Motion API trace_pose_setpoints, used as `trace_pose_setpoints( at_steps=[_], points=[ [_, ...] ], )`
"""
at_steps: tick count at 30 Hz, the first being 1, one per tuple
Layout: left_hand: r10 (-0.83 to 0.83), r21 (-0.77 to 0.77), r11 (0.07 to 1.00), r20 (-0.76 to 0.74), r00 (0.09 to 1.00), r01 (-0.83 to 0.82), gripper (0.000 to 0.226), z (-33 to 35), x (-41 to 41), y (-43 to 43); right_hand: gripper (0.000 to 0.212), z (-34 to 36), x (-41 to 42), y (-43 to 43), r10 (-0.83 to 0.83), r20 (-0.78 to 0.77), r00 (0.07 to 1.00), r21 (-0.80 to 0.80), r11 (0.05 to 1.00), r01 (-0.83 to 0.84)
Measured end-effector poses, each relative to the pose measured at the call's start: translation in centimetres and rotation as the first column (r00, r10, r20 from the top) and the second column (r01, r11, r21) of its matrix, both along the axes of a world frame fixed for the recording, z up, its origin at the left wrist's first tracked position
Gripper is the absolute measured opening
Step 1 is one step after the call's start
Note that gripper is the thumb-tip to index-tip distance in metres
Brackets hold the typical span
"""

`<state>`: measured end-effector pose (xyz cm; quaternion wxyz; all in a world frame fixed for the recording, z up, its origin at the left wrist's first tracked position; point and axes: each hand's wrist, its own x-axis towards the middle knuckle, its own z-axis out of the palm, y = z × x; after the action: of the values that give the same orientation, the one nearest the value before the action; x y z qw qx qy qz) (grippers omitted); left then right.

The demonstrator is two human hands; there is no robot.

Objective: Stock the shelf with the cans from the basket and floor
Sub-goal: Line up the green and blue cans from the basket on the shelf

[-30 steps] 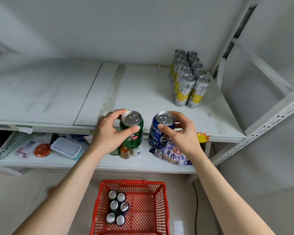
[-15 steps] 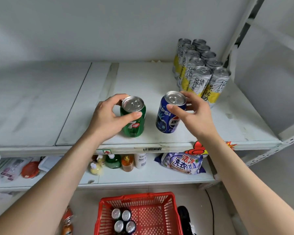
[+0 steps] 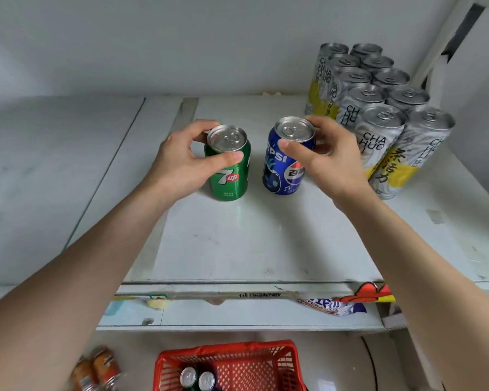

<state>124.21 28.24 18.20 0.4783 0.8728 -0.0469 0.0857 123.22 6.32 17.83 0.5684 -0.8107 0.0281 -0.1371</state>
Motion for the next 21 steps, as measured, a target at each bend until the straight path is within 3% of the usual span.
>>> trace_pose_setpoints(
  at_steps=[10, 21],
  points=[
    [0.006, -0.026, 1.0, -0.018, 1.0, -0.007, 0.043, -0.4, 7.6, -0.1, 0.045, 0.1, 6.7, 0.5, -0.03, 0.026, 0.999, 0.023, 0.999, 0.03],
    [-0.017, -0.094, 0.995, -0.016, 1.0, 0.015, 0.05, -0.7, 12.0, -0.4, 0.053, -0.9, 11.1, 1.1, -0.06, 0.021, 0.998, 0.032, 0.998, 0.06]
  ],
)
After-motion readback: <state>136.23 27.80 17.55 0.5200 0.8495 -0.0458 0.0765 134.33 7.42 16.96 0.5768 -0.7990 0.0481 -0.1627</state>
